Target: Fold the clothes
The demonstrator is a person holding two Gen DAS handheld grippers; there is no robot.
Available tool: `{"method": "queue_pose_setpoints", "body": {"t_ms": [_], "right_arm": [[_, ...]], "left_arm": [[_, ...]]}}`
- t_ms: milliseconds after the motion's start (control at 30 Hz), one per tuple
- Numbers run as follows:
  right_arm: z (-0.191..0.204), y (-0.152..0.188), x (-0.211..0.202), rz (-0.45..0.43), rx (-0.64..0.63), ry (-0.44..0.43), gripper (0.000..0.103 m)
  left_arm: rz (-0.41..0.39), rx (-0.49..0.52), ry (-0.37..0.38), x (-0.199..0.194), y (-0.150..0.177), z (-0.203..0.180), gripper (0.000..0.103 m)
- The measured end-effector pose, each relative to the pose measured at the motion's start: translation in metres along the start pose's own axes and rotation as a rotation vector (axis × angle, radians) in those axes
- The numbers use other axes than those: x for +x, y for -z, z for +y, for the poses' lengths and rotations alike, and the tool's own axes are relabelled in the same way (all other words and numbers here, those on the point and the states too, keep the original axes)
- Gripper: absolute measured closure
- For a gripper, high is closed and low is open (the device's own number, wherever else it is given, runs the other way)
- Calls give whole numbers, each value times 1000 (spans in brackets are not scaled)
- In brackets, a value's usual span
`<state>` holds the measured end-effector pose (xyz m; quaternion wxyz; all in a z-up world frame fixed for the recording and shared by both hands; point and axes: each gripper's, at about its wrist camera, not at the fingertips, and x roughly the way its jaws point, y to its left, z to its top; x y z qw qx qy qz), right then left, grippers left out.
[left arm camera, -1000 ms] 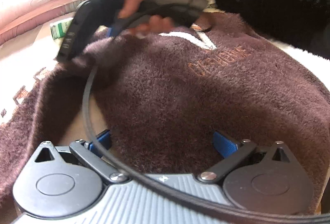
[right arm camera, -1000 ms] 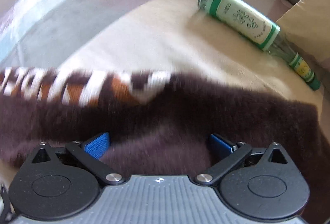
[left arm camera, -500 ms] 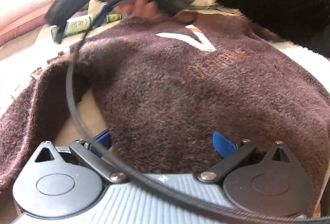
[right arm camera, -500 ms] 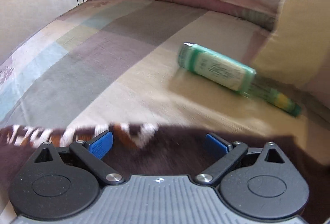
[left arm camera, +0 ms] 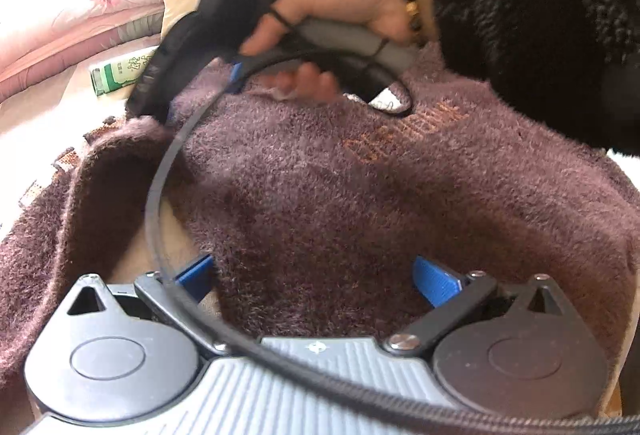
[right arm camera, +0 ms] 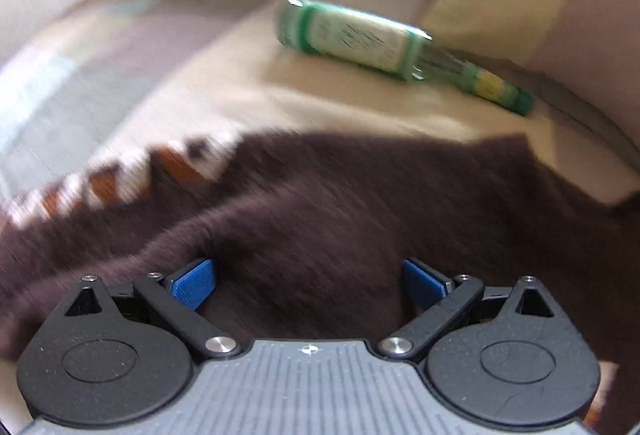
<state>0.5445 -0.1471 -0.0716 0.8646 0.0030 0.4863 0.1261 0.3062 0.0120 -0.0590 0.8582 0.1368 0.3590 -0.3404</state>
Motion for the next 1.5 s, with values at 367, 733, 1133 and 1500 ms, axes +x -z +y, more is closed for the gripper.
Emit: {"method": "queue_pose_setpoints", "body": {"t_ms": [367,733,1133,1500], "right_arm": [[-64,51,-103,-88,121,27,0],[-117,174,-121,-54,243,170,0],[-87,130,-110,-152,202,209,0],[-117,74,-49,-132,321,295,0]], "left_arm": [[-80,20,41,-19,-8,-7,1],[35,141,80,7,1,-49,1],[9,39,18,-6,0,-15,1],[36,45,32,2,3,-8,1]]}}
